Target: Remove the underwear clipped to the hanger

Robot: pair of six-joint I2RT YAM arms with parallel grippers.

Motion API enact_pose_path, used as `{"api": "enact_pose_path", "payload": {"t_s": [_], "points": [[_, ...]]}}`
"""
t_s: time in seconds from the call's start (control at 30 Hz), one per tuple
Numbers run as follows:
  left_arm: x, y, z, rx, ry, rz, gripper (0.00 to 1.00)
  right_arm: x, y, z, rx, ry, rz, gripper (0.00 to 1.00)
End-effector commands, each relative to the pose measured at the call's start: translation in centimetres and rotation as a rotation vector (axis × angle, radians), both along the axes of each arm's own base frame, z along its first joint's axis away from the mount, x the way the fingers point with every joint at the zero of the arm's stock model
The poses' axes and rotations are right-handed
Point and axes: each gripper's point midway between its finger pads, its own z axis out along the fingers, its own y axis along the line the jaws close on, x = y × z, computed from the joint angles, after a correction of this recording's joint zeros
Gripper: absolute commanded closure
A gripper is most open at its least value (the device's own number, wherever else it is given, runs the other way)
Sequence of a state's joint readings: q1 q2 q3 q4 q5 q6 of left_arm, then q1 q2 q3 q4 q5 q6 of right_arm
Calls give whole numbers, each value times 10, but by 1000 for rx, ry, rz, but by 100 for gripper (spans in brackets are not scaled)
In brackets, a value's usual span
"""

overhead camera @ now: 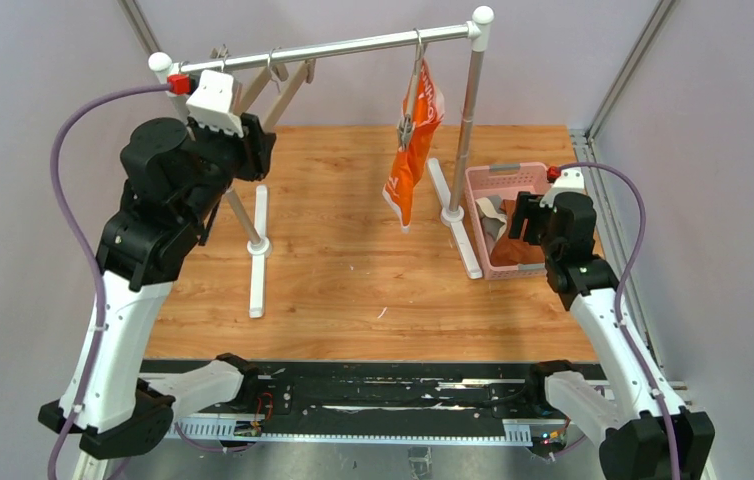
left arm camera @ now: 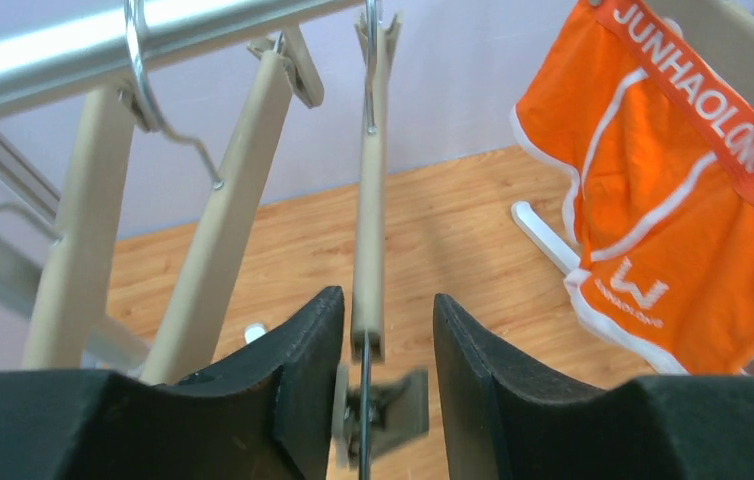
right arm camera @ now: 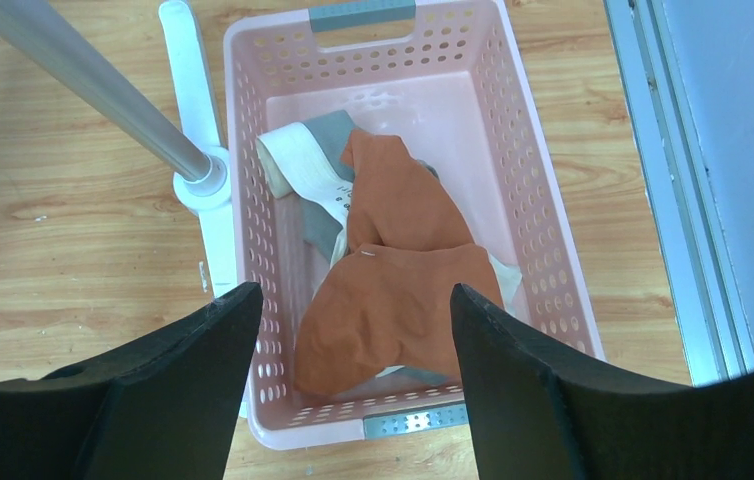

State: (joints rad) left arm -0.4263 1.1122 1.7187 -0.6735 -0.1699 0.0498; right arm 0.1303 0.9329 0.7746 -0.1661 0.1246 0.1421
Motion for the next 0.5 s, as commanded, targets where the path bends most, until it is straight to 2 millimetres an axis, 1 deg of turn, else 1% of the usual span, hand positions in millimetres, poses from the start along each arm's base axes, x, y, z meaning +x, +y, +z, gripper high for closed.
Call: {"api": "enact_pose_path", "payload": {"t_s": [0.0, 0.03, 0.13, 0.2, 0.3, 0.47], "points": [[-21, 8, -3, 24, -2, -19, 54, -5, 7, 22, 8, -48, 31, 29], [-27, 11, 3, 20, -21, -19, 53, -6, 8, 23, 5, -51, 33, 29], [-45, 18, 28, 0, -92, -29, 53, -8, 9, 28, -2, -61, 40, 29], [-54, 15, 47, -18, -138, -62, 52, -11, 11, 32, -7, -69, 44, 29], [-55, -5, 63, -30, -159, -165, 51, -13, 19, 41, -22, -91, 64, 29], [-31, -47, 72, -19, -144, -297, 46, -16, 34, 58, -90, -120, 86, 29]]}}
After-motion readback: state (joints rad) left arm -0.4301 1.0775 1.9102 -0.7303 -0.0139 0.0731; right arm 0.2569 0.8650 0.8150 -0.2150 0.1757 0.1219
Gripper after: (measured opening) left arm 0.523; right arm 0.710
